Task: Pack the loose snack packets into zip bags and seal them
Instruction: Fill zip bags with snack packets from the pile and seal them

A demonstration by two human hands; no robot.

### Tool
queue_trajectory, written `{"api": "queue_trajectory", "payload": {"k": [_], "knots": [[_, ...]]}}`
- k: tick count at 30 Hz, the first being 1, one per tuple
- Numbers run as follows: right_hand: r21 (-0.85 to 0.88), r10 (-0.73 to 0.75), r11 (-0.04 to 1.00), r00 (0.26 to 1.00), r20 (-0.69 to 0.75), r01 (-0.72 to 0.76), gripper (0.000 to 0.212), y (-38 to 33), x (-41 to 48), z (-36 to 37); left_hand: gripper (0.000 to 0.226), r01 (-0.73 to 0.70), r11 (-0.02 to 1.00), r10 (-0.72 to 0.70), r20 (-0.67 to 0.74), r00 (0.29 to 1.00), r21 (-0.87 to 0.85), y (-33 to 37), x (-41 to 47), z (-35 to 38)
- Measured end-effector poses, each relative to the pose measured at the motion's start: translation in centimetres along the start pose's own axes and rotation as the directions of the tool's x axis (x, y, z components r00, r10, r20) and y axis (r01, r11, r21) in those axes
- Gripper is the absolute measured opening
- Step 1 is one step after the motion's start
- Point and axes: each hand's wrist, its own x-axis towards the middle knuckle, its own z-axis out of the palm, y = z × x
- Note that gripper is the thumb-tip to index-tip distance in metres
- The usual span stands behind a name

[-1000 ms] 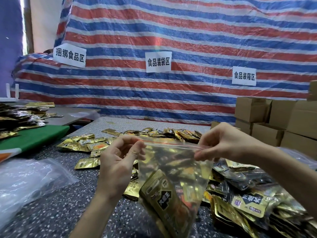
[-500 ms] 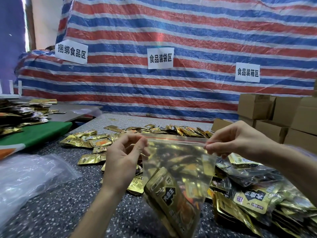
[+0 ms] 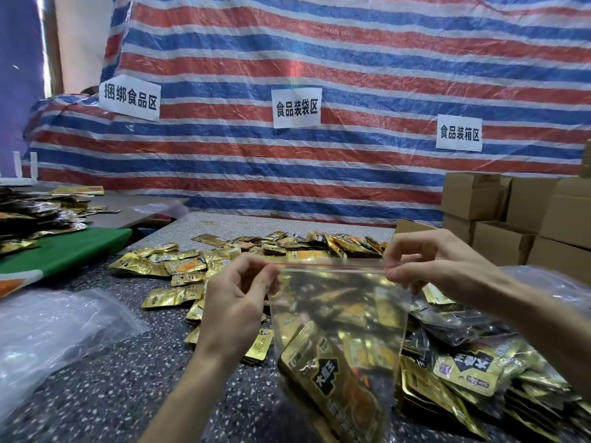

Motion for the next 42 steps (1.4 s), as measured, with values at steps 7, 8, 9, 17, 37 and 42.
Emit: {"api": "queue_trajectory", "payload": {"k": [7,8,9,17,37,42], "knots": [[-0.222,0.076,0.973,0.993,0.088,-0.055,0.051,-2.1,1.0,1.8,0.020,-0.173,0.985,0.173,0.018,0.985,0.013,1.3,-0.7,0.4],[-0.254,0.045,0.967,0.993,0.106,-0.016,0.058,-3.0,1.4,2.5,0.019,-0.199,0.979,0.197,0.040,0.980,0.038,1.4,-0.8,0.7],[-0.280,-0.008,0.959,0.992,0.128,0.044,0.064,-3.9,1.8,3.3,0.016,-0.220,0.973,0.217,0.057,0.975,0.063,1.6,-0.9,0.8],[-0.209,-0.238,0.938,0.952,0.191,0.276,0.024,-7.3,3.9,6.2,0.011,-0.349,0.919,0.342,0.069,0.937,0.182,1.7,-0.8,0.1],[-0.443,-0.204,0.851,0.954,0.218,0.283,0.016,-6.9,3.7,6.0,0.015,-0.360,0.912,0.359,0.045,0.932,0.198,1.9,-0.8,0.3],[-0.449,-0.208,0.849,0.958,0.199,0.278,0.014,-6.6,3.8,5.5,0.012,-0.327,0.928,0.337,-0.026,0.941,0.177,2.0,-0.8,-0.1]]}}
